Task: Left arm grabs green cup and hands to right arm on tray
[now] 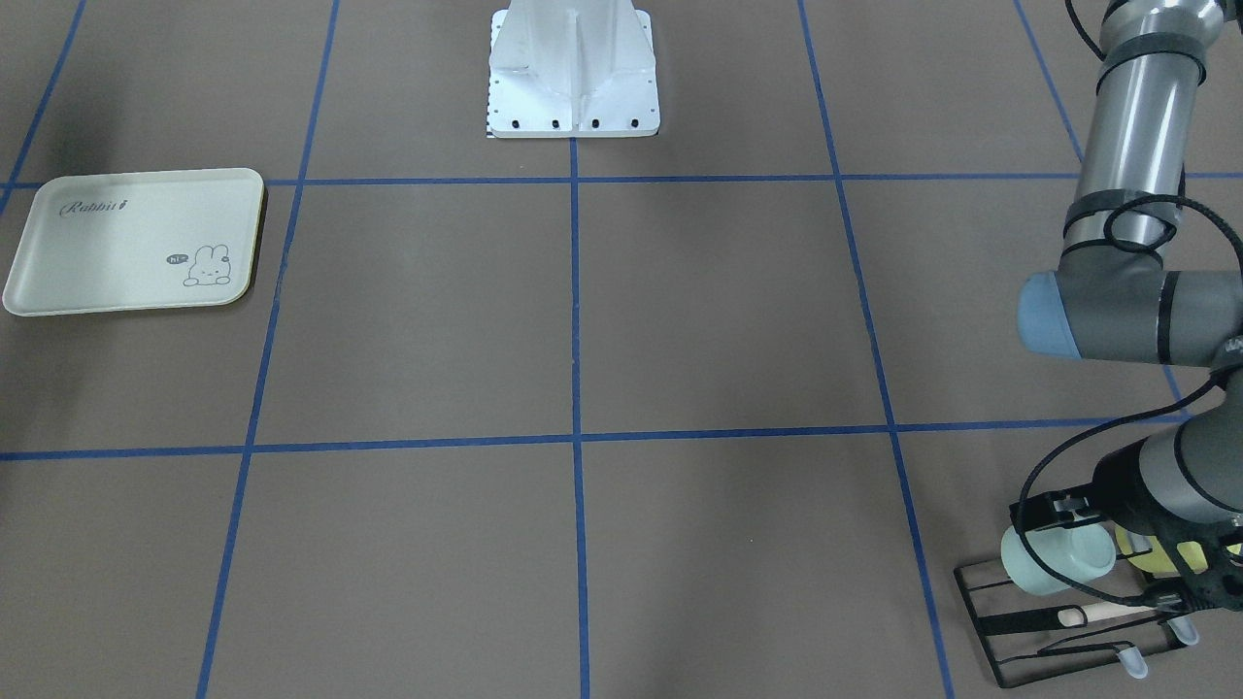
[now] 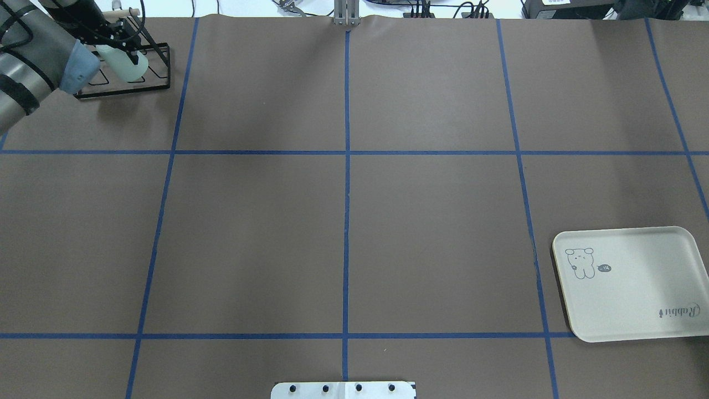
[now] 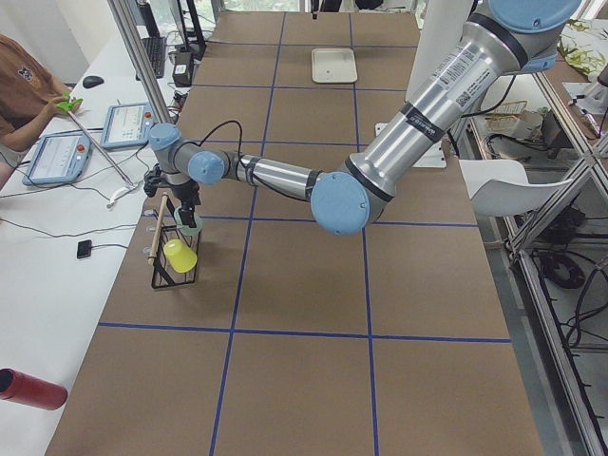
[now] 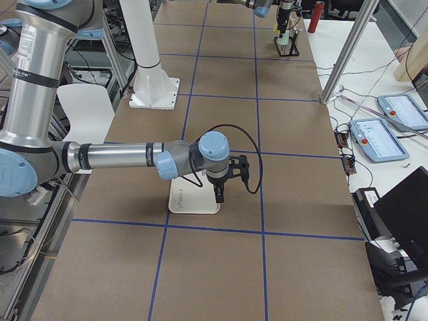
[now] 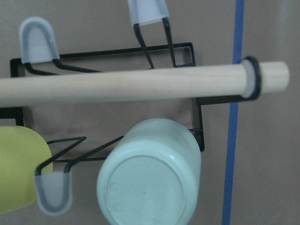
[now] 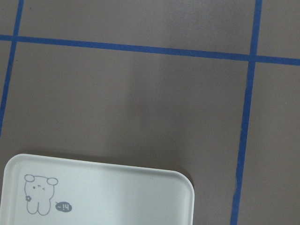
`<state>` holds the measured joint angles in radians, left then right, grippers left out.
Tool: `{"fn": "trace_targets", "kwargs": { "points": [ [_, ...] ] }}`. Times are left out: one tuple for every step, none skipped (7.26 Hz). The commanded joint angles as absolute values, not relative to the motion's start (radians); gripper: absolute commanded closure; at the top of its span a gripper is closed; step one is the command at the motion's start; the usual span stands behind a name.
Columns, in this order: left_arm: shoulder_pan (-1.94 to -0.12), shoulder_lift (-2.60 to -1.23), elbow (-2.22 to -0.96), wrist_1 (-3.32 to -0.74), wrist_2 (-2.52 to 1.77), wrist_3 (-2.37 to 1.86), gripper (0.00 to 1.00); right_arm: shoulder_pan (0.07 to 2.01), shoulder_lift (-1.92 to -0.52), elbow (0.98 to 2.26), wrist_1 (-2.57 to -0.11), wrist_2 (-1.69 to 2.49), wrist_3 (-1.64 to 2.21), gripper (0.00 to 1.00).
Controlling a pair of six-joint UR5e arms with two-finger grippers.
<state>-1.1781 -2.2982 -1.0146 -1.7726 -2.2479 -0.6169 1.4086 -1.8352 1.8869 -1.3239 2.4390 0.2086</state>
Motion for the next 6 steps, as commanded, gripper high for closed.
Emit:
{"fn": "trace_targets", "kwargs": {
  "points": [
    [-1.187, -2.319, -0.983, -1.796, -2.247, -0.643, 0.02, 1.407, -1.833, 1.888, -1.324, 2.439, 0.209, 0.0],
    [-1.187, -2.335, -0.98, -1.795, -2.247, -0.664, 0.02, 1.407, -1.833, 1.888, -1.324, 2.439, 0.209, 0.0],
    [-1.186, -2.339, -0.979, -1.795, -2.247, -0.673, 0.02, 1.405, -1.832, 1.89, -1.324, 2.439, 0.209, 0.0],
    [-1.186, -2.345, -0.967, -1.798, -2.247, -0.675, 0.02, 1.405, -1.832, 1.891, -1.324, 2.439, 0.209, 0.0],
    [-1.187, -2.345, -0.965, -1.798, -2.246, -0.676, 0.02, 1.405, -1.832, 1.891, -1.324, 2.439, 0.209, 0.0],
    [-1.187, -2.345, -0.96, -1.801, -2.243, -0.675, 0.03, 1.405, -1.832, 1.891, -1.324, 2.439, 0.209, 0.0]
  ]
}}
